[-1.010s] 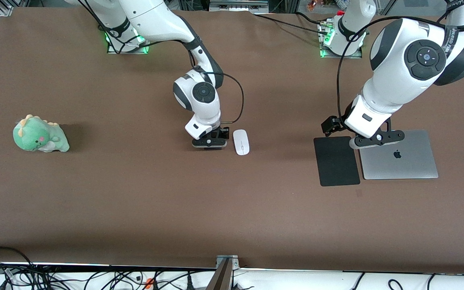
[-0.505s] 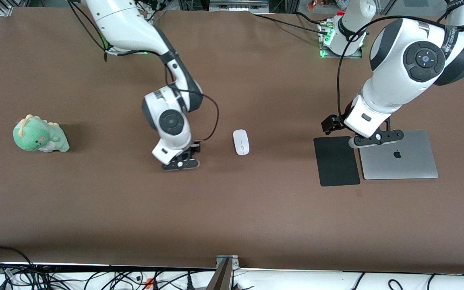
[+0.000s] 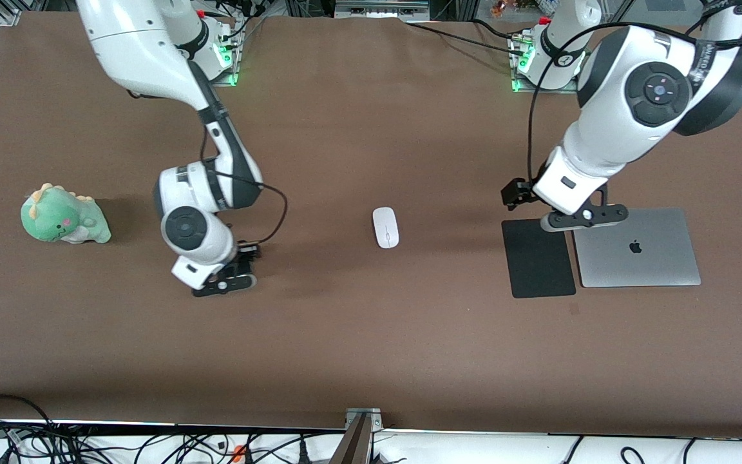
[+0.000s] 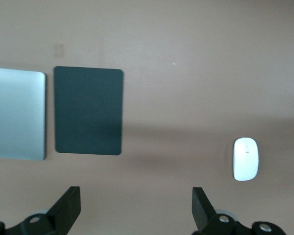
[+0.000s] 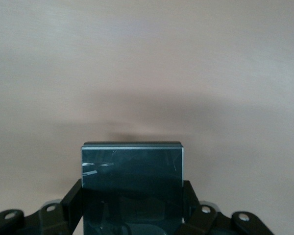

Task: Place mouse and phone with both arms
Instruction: 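Carry the phone toward the plush toy while the left gripper reaches the mouse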

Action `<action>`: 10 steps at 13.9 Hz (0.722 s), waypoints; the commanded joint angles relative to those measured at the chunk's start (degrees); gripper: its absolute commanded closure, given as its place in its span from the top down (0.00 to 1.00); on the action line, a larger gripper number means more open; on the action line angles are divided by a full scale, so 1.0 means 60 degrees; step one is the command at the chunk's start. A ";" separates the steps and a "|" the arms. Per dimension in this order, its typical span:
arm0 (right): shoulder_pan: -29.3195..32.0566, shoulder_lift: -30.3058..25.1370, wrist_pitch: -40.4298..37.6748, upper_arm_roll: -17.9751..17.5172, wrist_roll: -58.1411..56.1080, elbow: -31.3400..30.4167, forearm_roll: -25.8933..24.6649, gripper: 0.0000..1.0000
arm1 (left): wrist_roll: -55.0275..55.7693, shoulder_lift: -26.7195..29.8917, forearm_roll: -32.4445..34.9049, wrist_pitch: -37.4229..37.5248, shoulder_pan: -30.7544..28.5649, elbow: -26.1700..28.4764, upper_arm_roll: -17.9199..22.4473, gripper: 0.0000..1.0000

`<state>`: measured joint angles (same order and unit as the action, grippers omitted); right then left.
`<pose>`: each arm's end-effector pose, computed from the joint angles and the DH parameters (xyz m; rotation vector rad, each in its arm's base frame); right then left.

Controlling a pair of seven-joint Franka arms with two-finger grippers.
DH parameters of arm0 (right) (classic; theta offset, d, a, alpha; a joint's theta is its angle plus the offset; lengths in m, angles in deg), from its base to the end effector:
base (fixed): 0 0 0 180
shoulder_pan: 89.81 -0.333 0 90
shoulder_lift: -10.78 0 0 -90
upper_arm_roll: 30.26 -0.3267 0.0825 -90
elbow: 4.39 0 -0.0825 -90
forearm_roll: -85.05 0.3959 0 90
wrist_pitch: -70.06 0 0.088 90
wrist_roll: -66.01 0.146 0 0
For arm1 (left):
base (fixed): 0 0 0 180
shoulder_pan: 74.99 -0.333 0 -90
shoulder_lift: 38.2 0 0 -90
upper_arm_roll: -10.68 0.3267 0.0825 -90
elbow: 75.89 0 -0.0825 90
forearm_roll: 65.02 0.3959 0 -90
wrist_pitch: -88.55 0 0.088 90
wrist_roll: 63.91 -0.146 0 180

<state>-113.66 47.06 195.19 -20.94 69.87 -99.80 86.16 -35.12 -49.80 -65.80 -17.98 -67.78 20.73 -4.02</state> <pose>0.6579 0.1801 0.1956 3.0250 0.3038 -0.1396 0.5884 -0.2287 0.4465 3.0862 0.1986 -0.0746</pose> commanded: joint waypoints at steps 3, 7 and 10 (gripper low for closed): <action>0.1059 -0.1695 0.2180 -0.0046 -0.0539 -0.2917 0.0137 0.38 | 0.0794 -0.1110 -0.0427 -0.1826 0.0684 0.0157 -0.0259 1.00; 0.1821 -0.2237 0.4087 0.0115 -0.1066 -0.4661 0.0137 0.36 | 0.2272 -0.2150 -0.0266 -0.3073 0.1724 0.0186 -0.0244 1.00; 0.2377 -0.2400 0.5259 0.0115 -0.1331 -0.5527 0.0137 0.35 | 0.3428 -0.3058 -0.0048 -0.3718 0.2588 0.0157 -0.0215 1.00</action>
<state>-101.56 36.26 222.67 -19.64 63.73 -127.74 86.17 -19.13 -64.94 -67.36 -38.24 -55.34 22.59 -5.84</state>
